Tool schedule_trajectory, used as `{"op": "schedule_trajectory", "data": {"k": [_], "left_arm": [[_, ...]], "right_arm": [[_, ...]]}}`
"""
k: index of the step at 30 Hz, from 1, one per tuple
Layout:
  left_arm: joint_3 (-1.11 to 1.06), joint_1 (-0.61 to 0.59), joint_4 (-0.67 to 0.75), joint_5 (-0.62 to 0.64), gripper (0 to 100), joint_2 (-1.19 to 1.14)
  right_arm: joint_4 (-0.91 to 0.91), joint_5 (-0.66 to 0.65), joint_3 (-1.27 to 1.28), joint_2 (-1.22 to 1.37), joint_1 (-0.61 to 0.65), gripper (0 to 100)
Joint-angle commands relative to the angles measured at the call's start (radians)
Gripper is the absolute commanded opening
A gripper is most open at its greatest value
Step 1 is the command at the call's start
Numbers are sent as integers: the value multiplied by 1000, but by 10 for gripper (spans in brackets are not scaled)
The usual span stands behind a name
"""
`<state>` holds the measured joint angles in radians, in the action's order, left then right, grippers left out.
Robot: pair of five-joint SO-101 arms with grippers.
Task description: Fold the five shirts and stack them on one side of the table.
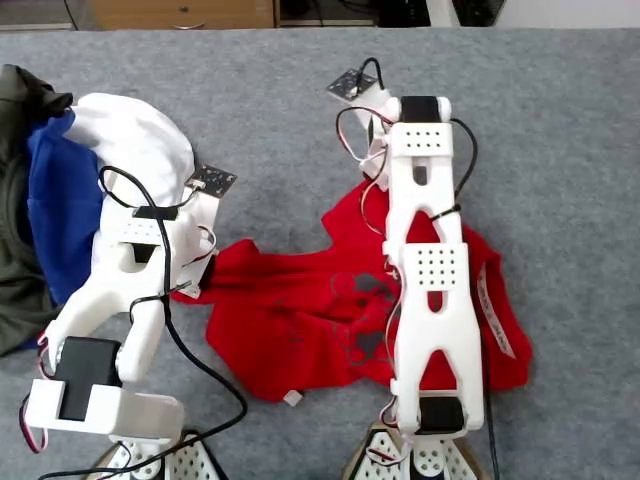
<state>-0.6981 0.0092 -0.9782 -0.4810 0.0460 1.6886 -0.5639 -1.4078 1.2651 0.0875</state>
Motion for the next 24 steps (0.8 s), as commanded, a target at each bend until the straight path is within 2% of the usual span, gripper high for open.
{"op": "schedule_trajectory", "data": {"k": [1,5,8,13,17,24], "left_arm": [[2,-6,14,12,19,-1],[3,-6,14,12,19,-1],[3,-6,14,12,19,-1],[3,-6,14,12,19,-1],[5,-6,14,12,19,-1],[5,-6,14,12,19,-1]], "right_arm": [[-35,11,31,-25,1,295],[-40,2,82,-35,19,295],[-21,-66,91,-33,35,292],[-5,-176,91,-28,62,184],[9,-252,91,-28,71,143],[14,-256,91,-27,73,55]]}}
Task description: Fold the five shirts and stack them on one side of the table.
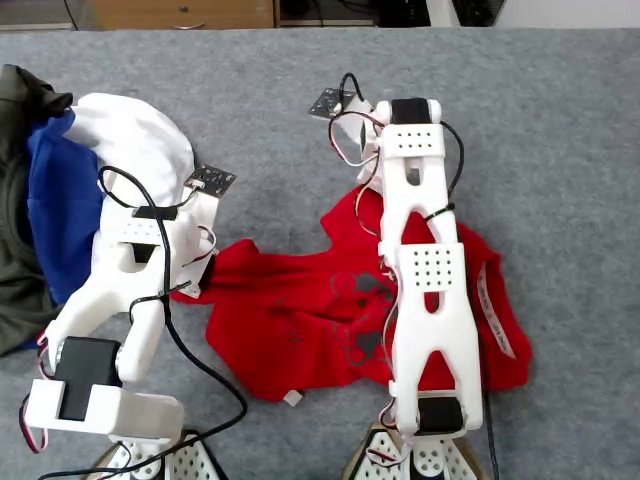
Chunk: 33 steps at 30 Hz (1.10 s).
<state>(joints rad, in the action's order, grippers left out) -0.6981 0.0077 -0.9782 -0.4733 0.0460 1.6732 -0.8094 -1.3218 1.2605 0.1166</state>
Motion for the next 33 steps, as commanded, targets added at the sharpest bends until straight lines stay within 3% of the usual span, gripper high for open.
{"op": "schedule_trajectory", "data": {"k": [1,5,12,18,22,27,33], "left_arm": [[5,-5,14,5,19,-1],[5,-5,14,5,19,-1],[6,-5,20,6,19,-1],[37,-9,3,124,19,12],[258,-38,-204,238,19,76],[638,-32,-414,287,19,288],[1017,-3,-537,334,19,484]], "right_arm": [[28,-9,5,-22,44,34],[28,-3,4,-22,42,5],[-2,130,-8,-31,12,3],[107,313,-265,-99,-50,3],[114,434,-338,-246,-134,4],[110,511,-318,-568,-200,4],[109,677,-321,-888,-277,3]]}}
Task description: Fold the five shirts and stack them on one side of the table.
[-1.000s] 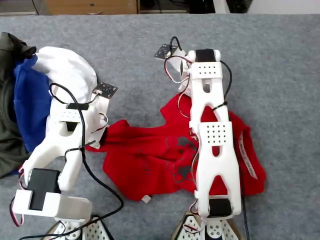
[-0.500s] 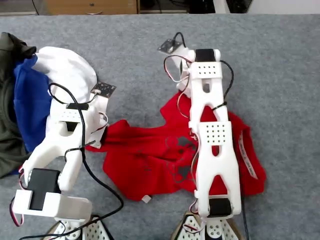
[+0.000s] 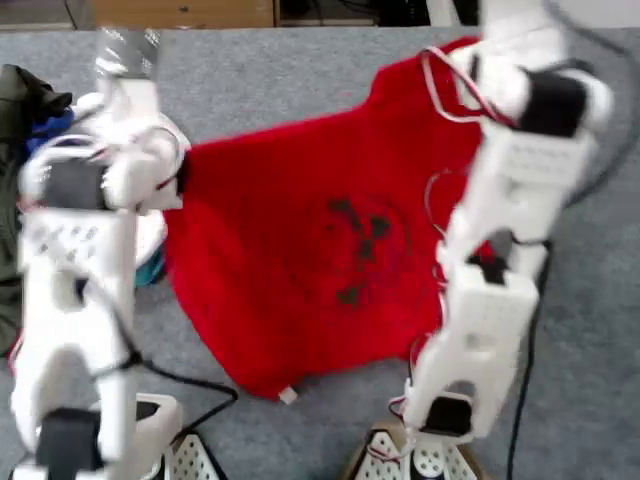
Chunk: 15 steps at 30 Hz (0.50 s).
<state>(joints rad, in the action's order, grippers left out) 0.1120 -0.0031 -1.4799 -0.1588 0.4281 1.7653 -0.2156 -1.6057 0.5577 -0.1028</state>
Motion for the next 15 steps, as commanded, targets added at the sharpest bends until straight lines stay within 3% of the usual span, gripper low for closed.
{"op": "schedule_trajectory", "data": {"k": [1,7,15], "left_arm": [[247,6,-32,20,19,127],[408,12,-35,20,19,269],[414,12,-54,15,19,384]], "right_arm": [[17,120,-36,-229,-77,3],[17,190,-36,-470,-191,3],[17,178,-33,-625,-272,4]]}}
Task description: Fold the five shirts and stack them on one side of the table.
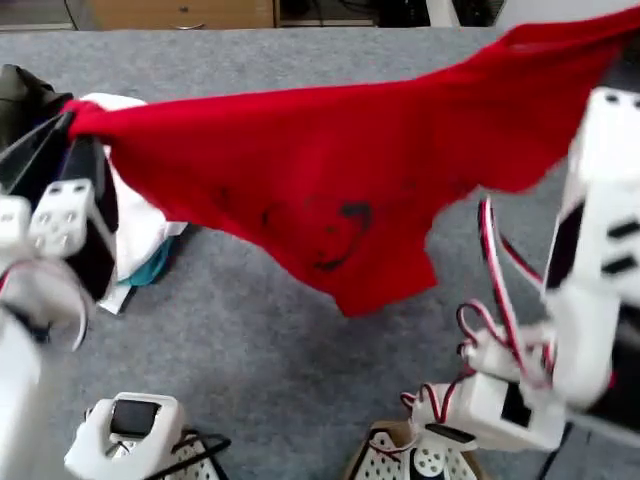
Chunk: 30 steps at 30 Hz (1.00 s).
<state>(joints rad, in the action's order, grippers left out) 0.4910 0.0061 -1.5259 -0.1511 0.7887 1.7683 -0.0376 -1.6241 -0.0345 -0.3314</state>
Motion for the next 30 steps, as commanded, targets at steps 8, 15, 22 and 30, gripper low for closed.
{"op": "schedule_trajectory", "data": {"k": [8,15,22,30], "left_arm": [[44,3,-173,-18,19,93],[35,-5,-229,-112,19,163],[44,-5,-226,-17,19,274],[35,-3,-112,20,19,298]], "right_arm": [[15,-87,-10,-120,-119,4],[12,-127,194,-314,-197,4],[12,-218,392,-542,-302,5],[-103,-302,486,-685,-418,5]]}}
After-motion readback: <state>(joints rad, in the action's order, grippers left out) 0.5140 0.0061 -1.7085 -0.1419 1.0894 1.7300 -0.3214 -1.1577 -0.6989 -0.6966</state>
